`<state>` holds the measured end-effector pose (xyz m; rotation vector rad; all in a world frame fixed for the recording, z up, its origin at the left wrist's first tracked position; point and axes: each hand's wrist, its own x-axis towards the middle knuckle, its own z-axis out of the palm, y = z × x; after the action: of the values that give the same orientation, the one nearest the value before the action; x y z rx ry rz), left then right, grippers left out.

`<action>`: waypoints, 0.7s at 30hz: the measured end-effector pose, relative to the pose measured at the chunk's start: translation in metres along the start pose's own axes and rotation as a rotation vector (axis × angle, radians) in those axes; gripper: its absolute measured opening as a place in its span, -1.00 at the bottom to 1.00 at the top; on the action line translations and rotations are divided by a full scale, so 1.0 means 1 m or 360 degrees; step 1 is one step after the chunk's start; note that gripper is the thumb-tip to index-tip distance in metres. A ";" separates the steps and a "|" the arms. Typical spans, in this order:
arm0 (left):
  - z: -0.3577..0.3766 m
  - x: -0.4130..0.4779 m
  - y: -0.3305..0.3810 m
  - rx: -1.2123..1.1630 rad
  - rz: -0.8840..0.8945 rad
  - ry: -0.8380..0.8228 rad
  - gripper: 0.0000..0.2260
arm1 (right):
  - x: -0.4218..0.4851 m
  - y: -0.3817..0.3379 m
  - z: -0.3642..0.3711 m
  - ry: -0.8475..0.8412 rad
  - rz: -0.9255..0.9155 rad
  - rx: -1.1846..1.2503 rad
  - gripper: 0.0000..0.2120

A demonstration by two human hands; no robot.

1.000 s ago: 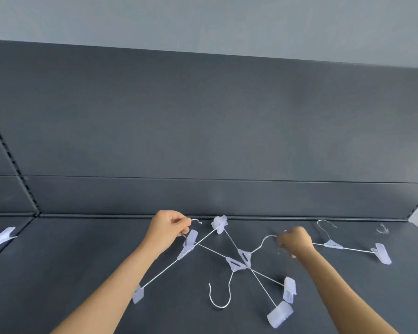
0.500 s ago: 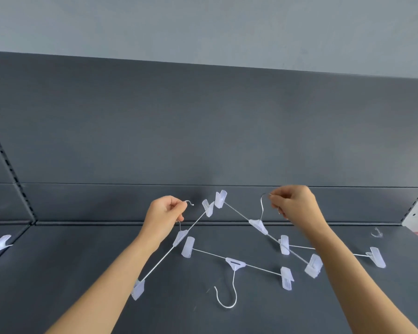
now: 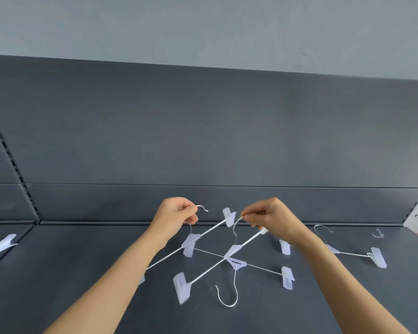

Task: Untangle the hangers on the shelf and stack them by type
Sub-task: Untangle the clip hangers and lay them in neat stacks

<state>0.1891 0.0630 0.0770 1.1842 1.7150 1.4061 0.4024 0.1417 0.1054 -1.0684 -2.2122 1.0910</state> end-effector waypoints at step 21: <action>-0.006 -0.005 -0.023 -0.0003 -0.0055 0.0281 -0.81 | -0.002 0.092 0.065 0.0275 0.0353 -0.0443 -0.76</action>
<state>0.1803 0.0553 0.0560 1.0509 1.8439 1.5297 0.4005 0.1459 -0.0072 -1.4966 -2.1871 0.7533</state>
